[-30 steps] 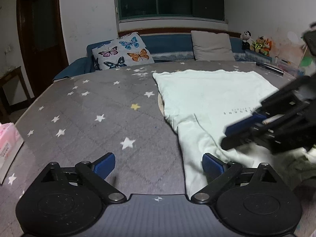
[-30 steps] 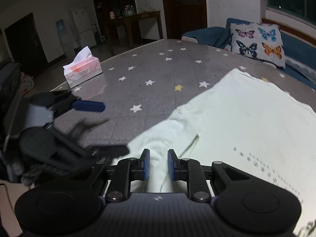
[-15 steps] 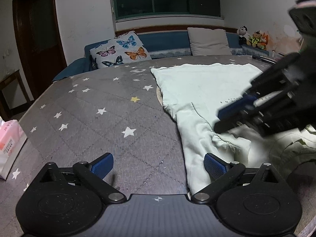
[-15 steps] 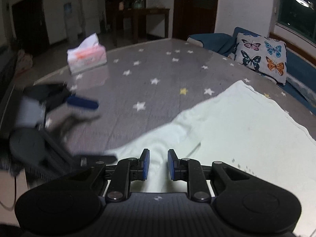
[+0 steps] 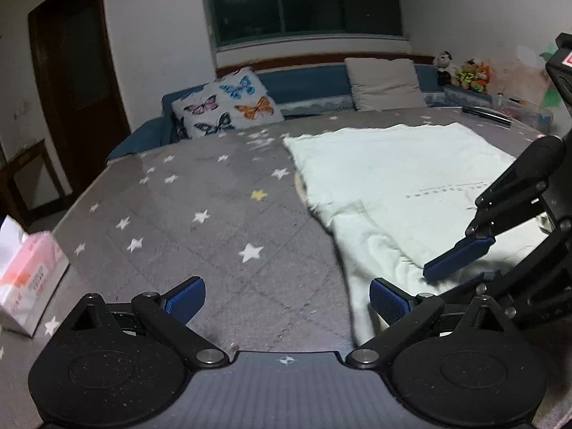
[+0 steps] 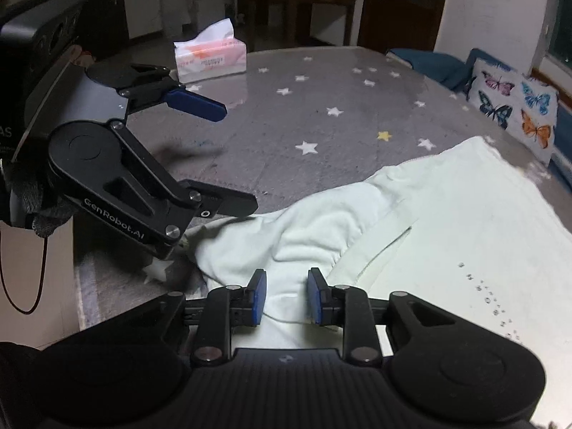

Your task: Fold clothes

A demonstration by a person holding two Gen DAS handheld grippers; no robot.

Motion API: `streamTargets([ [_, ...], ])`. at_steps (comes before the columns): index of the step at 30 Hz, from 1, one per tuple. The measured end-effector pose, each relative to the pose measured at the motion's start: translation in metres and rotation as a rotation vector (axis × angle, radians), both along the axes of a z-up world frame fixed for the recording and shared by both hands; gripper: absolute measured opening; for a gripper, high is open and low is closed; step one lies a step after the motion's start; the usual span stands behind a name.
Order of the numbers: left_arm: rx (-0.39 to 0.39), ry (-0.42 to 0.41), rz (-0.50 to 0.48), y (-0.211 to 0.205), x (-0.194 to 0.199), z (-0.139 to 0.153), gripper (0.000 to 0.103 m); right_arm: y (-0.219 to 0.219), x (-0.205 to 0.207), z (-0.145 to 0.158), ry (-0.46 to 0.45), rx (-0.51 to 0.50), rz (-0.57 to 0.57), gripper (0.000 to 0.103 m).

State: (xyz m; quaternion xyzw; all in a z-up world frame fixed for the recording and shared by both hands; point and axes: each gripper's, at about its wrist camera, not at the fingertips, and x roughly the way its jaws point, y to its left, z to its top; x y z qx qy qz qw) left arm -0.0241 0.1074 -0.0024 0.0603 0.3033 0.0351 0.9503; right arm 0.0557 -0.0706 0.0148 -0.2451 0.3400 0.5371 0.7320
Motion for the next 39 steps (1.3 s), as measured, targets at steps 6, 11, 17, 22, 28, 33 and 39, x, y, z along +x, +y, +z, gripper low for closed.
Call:
streamTargets([
  [6, 0.122, -0.048, -0.173, -0.031, -0.022, 0.012, 0.096, -0.042, 0.005, 0.024, -0.008, 0.082, -0.098, 0.026],
  [11, 0.209, -0.045, -0.371, -0.06, -0.037, 0.007, 0.09, -0.09, 0.013, 0.04, -0.049, 0.089, -0.219, 0.034],
  [17, 0.294, 0.003, -0.524, -0.085, -0.036, -0.014, 0.079, -0.145, 0.009, 0.041, -0.072, 0.025, -0.334, 0.042],
  [22, 0.265, 0.044, -0.563, -0.088, -0.024, -0.026, 0.059, -0.174, -0.006, 0.035, -0.081, -0.02, -0.372, 0.046],
  [28, 0.223, 0.062, -0.591, -0.091, -0.021, -0.028, 0.016, -0.192, -0.031, 0.028, -0.088, -0.049, -0.371, 0.051],
  [33, 0.186, 0.036, -0.581, -0.089, -0.027, -0.017, 0.012, -0.195, -0.051, 0.018, -0.124, -0.104, -0.313, 0.054],
  [39, 0.15, 0.009, -0.567, -0.088, -0.029, -0.005, 0.004, -0.188, -0.062, 0.003, -0.216, -0.15, -0.272, 0.061],
])
